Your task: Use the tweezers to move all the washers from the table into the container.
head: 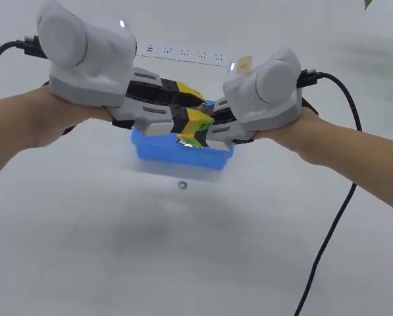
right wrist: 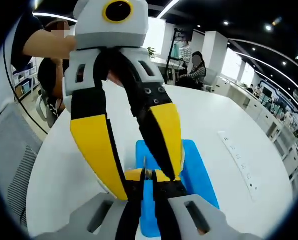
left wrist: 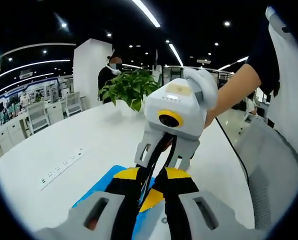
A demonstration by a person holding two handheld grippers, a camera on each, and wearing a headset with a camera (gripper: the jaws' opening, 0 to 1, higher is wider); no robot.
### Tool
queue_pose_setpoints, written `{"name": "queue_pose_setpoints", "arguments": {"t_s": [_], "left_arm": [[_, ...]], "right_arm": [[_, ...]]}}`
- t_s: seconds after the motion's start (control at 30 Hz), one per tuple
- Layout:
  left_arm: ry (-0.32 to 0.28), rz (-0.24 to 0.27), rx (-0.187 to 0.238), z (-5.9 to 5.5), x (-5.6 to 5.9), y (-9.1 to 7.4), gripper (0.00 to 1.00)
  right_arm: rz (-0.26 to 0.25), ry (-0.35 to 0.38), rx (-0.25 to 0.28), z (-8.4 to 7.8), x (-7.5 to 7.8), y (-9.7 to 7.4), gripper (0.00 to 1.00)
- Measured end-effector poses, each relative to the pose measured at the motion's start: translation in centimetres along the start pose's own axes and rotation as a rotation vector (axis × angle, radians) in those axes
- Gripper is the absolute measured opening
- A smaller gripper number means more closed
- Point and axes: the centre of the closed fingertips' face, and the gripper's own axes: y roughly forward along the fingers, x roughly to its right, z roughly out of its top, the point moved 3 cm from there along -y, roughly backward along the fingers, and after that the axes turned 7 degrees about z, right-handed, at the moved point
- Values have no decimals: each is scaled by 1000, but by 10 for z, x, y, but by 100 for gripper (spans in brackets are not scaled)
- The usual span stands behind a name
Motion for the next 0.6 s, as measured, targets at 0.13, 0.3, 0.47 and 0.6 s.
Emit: {"name": "queue_pose_setpoints", "arguments": {"t_s": [0.13,0.3,0.47,0.6], "left_arm": [[19,5,-5,0,-2,0,10],[133,9,-49,0,-3,0,8],[168,33,-33,4,-6,-3,6],[173,58,-14,7,-10,-7,5]], "right_arm": [[4,-10,-5,0,-2,-1,7],[1,-23,-19,-1,-3,-1,7],[-20,-46,-14,3,0,-3,8],[-38,-41,-6,4,4,-6,9]]}}
